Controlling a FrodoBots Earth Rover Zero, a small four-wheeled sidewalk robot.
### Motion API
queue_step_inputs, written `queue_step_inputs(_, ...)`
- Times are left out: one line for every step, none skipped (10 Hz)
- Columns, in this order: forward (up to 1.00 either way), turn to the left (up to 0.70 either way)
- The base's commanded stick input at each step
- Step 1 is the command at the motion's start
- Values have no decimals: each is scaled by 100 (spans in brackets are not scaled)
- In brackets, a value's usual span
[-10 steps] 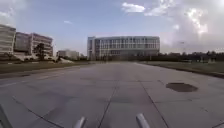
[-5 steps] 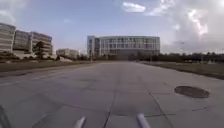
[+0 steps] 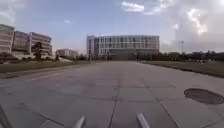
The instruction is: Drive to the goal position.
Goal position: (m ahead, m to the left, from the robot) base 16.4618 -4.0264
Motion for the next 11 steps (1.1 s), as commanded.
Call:
queue_step_inputs(70,0)
queue_step_inputs(70,0)
queue_step_inputs(70,0)
queue_step_inputs(70,0)
queue_step_inputs(70,0)
queue_step_inputs(70,0)
queue_step_inputs(70,0)
queue_step_inputs(70,0)
queue_step_inputs(70,0)
queue_step_inputs(70,0)
queue_step_inputs(70,0)
